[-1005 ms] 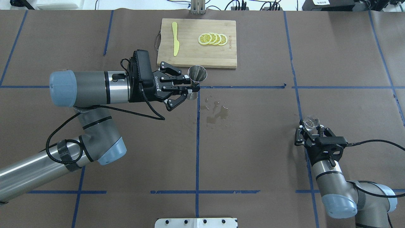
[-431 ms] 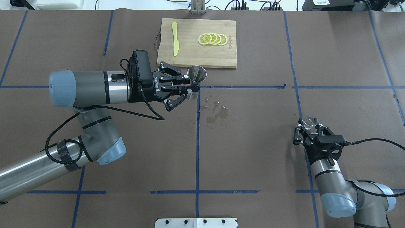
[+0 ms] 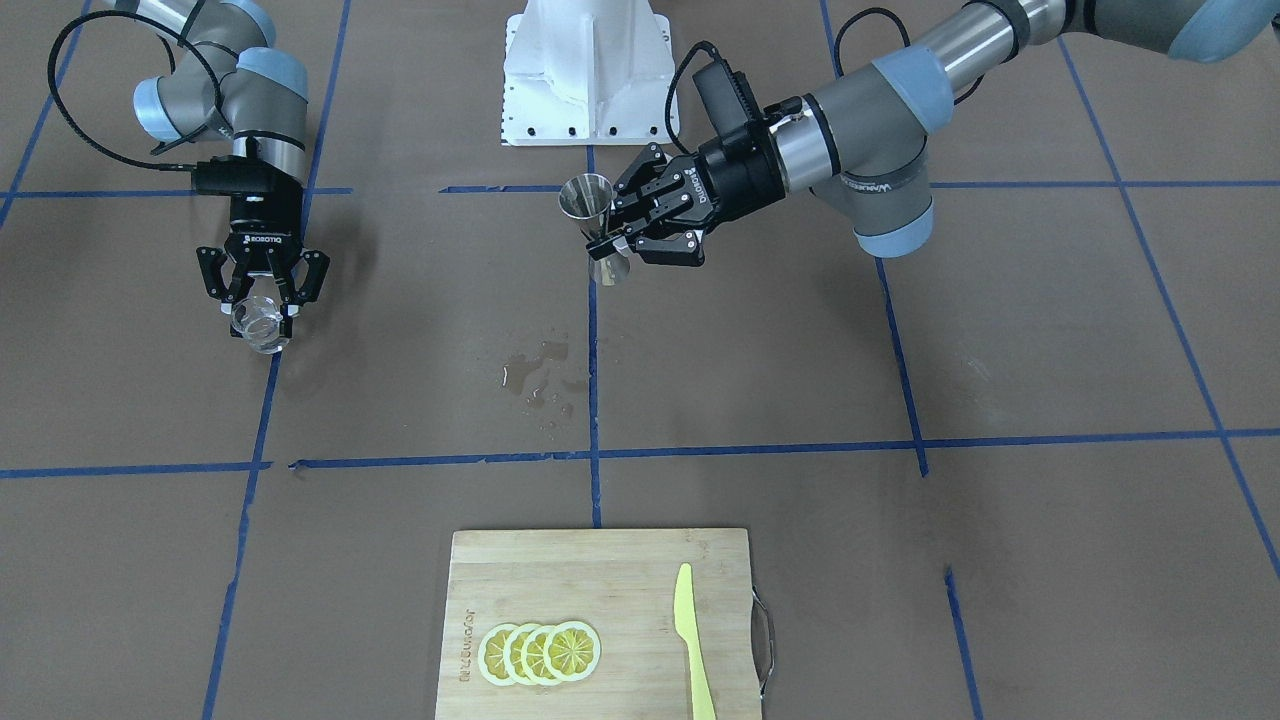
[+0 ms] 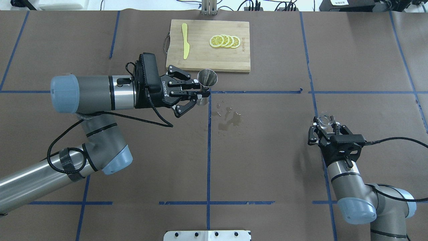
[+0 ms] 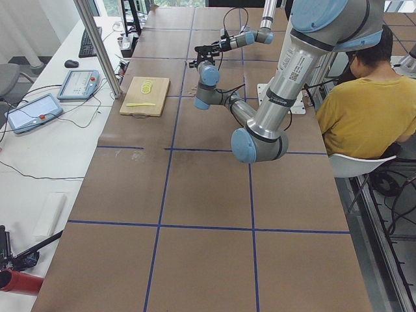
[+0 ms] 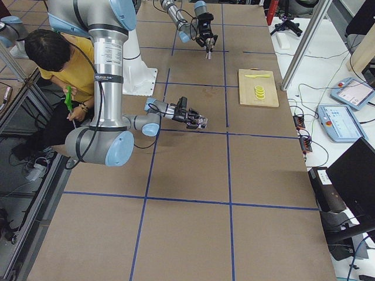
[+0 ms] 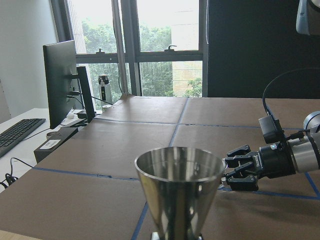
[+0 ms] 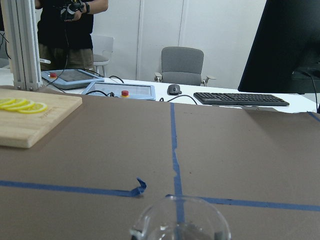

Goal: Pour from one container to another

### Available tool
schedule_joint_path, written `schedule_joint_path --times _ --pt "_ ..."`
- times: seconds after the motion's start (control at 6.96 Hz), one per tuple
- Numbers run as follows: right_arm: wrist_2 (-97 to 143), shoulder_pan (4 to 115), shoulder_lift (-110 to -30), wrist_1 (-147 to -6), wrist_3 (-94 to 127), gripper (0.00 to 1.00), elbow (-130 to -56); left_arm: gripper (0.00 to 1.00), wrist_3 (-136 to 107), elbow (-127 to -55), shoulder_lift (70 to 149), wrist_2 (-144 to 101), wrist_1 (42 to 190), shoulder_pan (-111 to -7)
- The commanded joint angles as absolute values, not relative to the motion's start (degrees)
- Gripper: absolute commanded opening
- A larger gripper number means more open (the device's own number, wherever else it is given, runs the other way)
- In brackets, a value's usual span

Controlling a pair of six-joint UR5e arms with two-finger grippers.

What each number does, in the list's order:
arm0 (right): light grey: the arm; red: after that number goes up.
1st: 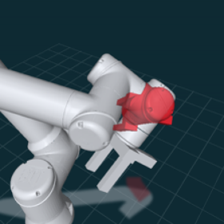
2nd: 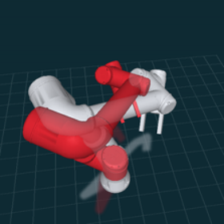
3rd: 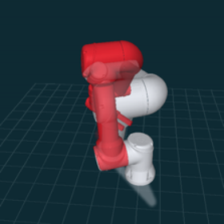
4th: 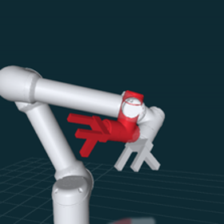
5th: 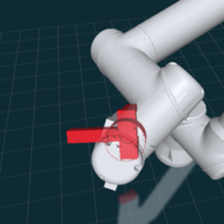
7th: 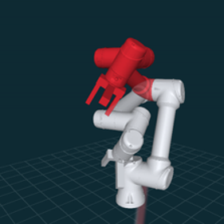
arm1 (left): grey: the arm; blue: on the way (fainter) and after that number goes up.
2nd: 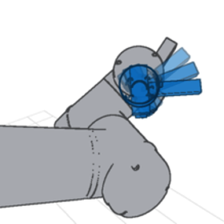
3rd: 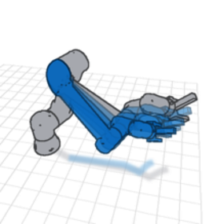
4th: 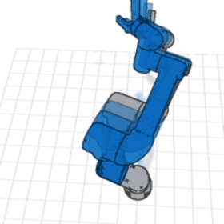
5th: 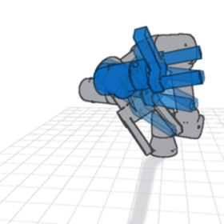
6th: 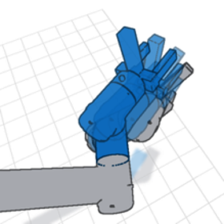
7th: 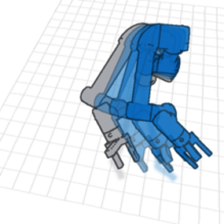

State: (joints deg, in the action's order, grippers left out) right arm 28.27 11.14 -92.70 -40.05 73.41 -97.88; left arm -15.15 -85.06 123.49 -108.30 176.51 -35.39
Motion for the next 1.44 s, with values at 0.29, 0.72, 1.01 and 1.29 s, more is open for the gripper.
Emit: schedule_joint_path --times 0.29,0.72,1.01,1.29 --pt "29.3 13.7 -92.4 -21.3 53.4 0.00 -98.0 0.00 -15.1 -85.1 123.5 -108.3 176.5 -35.4" --pt "32.1 15.8 -85.8 -21.2 33.2 0.00 -100.4 0.00 -15.1 -85.1 123.2 -108.3 176.5 -35.4" --pt "42.6 20.6 -82.3 -21.8 32.7 0.00 -100.8 0.00 -15.0 -85.1 123.1 -108.3 176.4 -35.5" --pt "45.4 22.6 -77.2 -36.1 32.6 0.00 -108.8 0.00 -15.0 -85.0 122.5 -108.3 176.4 -35.4"
